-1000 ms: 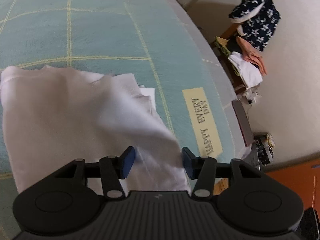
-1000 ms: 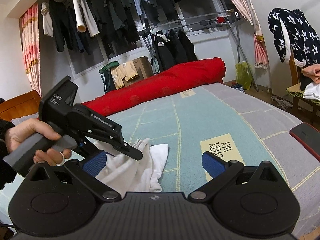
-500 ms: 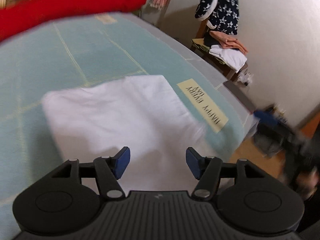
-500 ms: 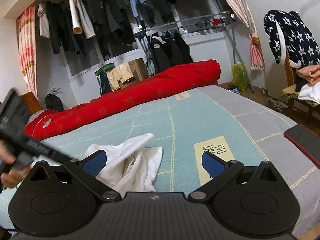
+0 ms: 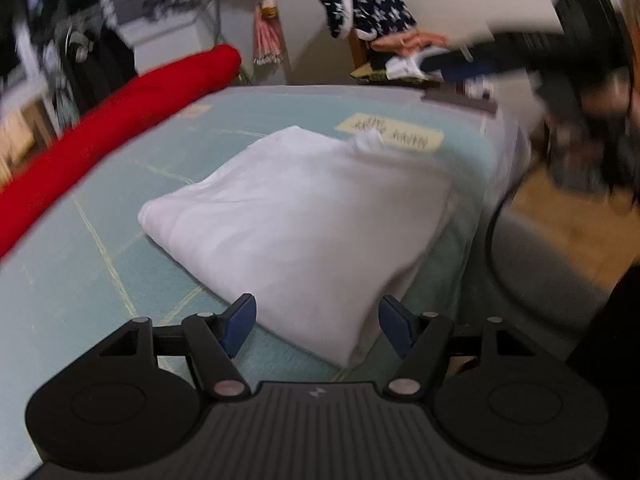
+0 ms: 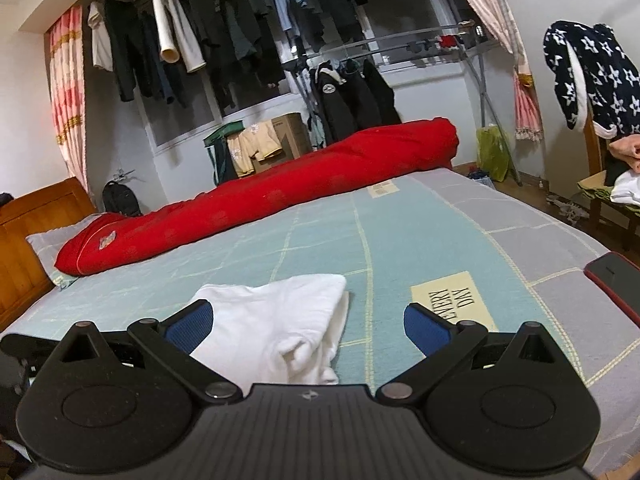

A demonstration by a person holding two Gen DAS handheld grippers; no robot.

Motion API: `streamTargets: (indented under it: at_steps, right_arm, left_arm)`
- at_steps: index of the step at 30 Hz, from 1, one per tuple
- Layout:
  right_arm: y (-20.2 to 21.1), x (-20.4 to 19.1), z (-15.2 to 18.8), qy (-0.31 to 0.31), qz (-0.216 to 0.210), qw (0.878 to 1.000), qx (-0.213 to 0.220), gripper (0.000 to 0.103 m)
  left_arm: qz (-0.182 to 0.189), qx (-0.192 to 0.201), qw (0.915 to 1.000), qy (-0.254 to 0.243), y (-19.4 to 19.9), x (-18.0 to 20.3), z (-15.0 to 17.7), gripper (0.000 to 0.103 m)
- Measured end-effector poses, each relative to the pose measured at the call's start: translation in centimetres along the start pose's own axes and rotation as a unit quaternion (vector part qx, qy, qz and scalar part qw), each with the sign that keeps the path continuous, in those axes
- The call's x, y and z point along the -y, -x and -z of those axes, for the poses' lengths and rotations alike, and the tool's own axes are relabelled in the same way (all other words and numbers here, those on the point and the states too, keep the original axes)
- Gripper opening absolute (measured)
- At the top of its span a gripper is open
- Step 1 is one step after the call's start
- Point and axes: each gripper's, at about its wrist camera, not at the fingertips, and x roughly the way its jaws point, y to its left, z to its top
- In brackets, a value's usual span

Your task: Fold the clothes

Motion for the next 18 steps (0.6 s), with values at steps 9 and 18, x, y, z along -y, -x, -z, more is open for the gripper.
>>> streamTargets:
  at_steps: [9, 18]
  right_arm:
    - [1.3, -1.9, 0.0, 0.023, -0.010, 1.000, 0.003, 0.103]
    - [0.8, -1.8, 1.1, 0.027, -0.013, 0.999, -0.034, 0.103]
  left_arm:
    - [-0.123, 0.004, 0.9823, -0.141, -2.9, 3.8, 1.4, 0.069]
    - [-0.065, -0.004, 0.9974, -0.030, 0.4, -0.1, 2.4, 0.070]
